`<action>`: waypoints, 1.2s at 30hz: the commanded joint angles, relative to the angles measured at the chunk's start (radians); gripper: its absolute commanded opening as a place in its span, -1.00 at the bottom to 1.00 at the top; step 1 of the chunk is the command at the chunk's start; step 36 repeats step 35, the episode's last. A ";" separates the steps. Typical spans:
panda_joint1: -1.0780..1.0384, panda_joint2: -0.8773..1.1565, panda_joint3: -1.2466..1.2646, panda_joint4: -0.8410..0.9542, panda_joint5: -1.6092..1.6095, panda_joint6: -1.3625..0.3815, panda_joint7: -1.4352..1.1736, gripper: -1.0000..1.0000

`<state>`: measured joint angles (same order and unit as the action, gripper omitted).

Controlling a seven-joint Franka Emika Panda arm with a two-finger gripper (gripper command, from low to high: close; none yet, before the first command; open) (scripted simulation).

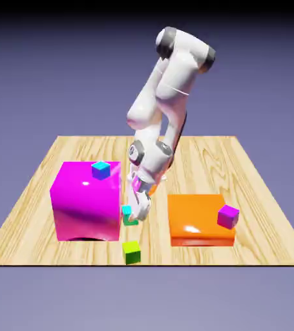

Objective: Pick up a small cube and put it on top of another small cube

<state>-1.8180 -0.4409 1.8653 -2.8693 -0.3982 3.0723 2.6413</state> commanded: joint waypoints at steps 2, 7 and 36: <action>0.073 0.027 -0.070 -0.009 -0.006 -0.033 -0.002 -1.00; 0.253 0.095 -0.227 -0.017 -0.020 -0.120 -0.010 -1.00; 0.488 0.159 0.145 0.465 0.081 -0.486 -0.191 1.00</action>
